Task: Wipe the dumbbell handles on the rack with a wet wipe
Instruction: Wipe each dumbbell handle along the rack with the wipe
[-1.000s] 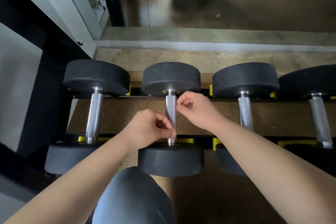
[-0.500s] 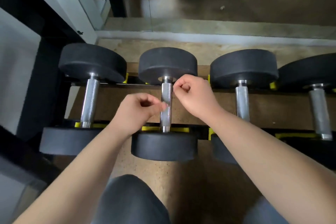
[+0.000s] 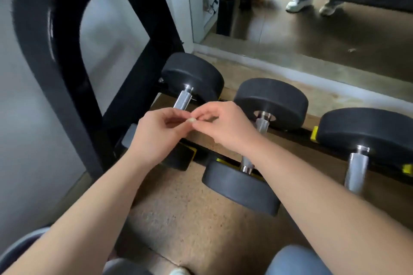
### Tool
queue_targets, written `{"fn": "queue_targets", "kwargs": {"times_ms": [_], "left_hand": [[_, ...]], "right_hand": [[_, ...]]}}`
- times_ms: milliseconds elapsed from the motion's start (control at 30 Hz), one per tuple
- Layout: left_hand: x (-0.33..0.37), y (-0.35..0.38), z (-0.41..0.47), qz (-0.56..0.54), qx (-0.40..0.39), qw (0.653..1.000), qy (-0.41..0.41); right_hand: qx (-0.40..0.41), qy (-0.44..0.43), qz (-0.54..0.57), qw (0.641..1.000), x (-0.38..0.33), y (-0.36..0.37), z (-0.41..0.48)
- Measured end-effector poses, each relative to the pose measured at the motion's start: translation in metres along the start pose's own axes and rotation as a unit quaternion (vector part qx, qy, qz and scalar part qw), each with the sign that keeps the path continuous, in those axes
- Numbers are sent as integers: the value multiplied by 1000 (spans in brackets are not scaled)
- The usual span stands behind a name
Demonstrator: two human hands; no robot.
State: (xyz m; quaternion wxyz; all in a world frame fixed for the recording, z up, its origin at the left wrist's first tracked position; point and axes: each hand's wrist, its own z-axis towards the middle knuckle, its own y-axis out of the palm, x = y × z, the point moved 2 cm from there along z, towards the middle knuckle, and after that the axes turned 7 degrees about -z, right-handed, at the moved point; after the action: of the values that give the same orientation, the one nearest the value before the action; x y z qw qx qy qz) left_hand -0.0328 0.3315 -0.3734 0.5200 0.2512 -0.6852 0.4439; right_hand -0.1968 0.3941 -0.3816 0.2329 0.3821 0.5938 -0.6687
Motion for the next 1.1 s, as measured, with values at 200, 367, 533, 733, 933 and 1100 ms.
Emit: {"fn": "queue_targets", "kwargs": {"times_ms": [200,367,533,733,933,1100], "left_hand": [[-8,-34,27,227,106,958,141],[-36,-41,55,216,61,974,-30],[-42,-44,57,187,67,979,-52],[-39,-43,55,170,83,979,-78],[-38,-43,52,176,116,975,-68],[-43,-44,52,164,134,974,-77]], "right_hand": [[86,31,-9,996,-10,31,55],[75,-2,-154,985,-1,51,74],[9,-21,-149,989,2,62,78],[28,-8,-155,988,7,62,80],[-41,-48,-174,983,7,62,60],[62,-10,-121,991,7,56,73]]}}
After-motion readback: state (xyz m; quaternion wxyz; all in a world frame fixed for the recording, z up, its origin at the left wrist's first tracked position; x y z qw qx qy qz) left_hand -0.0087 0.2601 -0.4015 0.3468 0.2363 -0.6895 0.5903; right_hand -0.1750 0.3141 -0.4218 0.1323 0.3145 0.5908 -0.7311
